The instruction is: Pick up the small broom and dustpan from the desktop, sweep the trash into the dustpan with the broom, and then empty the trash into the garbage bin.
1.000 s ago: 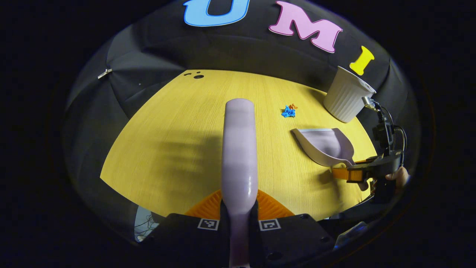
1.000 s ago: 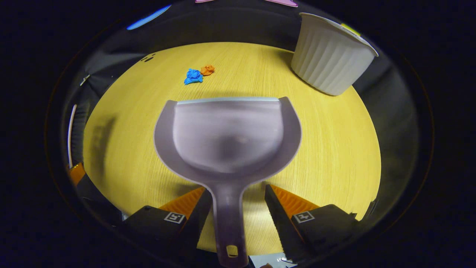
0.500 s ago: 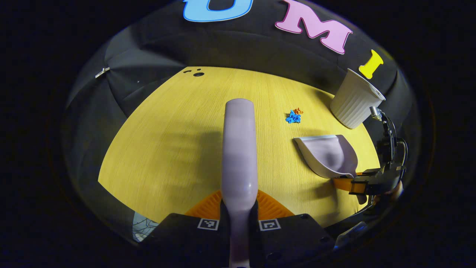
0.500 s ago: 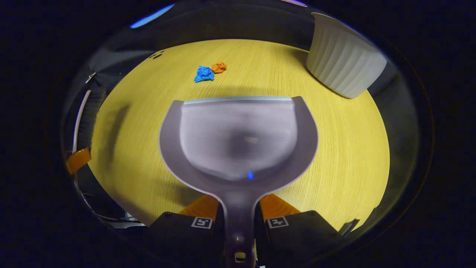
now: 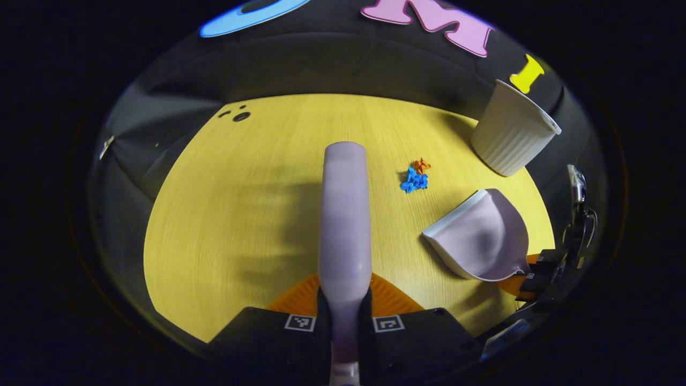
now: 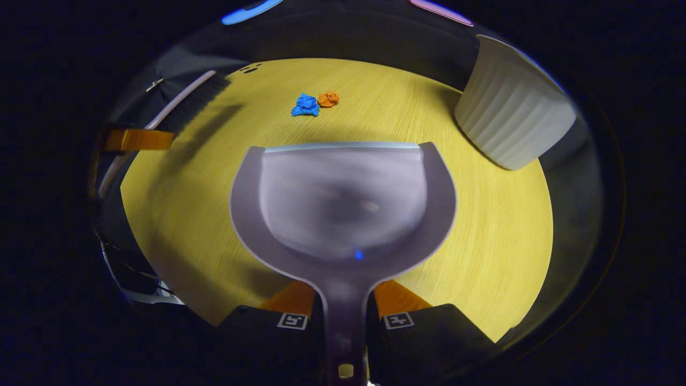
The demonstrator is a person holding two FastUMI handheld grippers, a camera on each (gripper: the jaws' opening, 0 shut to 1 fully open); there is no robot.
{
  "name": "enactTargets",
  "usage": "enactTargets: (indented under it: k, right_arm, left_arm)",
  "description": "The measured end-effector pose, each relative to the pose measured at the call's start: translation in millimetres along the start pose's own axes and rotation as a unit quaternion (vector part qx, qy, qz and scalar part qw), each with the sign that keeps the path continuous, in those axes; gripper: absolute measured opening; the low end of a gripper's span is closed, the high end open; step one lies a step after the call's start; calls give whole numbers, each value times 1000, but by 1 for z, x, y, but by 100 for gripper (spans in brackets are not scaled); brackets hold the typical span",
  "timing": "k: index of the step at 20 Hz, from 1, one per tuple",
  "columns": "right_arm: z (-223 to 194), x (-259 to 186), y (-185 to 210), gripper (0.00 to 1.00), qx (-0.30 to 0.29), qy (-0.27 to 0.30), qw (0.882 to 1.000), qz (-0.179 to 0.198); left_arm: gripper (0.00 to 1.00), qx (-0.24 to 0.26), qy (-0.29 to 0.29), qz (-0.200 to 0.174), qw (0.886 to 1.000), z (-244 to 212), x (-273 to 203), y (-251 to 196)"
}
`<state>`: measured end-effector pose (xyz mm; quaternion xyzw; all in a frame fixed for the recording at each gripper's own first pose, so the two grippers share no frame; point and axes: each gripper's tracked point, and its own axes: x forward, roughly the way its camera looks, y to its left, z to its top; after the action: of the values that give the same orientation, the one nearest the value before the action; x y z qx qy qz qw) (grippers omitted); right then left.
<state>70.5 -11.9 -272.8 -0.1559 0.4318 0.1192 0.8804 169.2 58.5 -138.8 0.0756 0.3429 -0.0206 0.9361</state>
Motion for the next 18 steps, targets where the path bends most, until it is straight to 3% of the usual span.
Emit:
enactTargets:
  k: [1,5,9,11,14,17,18]
  right_arm:
    - [2,-2,-4,40,-4,-2,1000,3]
    - [12,-12,-15,33,-11,-3,1000,22]
    - [18,-11,-25,36,-15,4,999,33]
    - [13,-5,-28,33,-21,18,999,38]
    - [0,-2,-32,36,-36,38,998,46]
    - [-1,-3,-33,33,-44,40,997,51]
    - [0,-2,-34,36,-47,40,997,52]
  left_arm:
    - [26,15,4,-4,1000,10,9,-2]
    - [24,80,21,-14,996,50,48,-5]
    - [25,154,29,-29,987,84,83,-17]
    - [26,211,37,-37,976,96,97,-23]
    - [25,282,54,-56,956,106,110,-37]
    - [25,325,75,-75,940,99,124,-51]
    - [24,336,84,-86,934,93,124,-58]
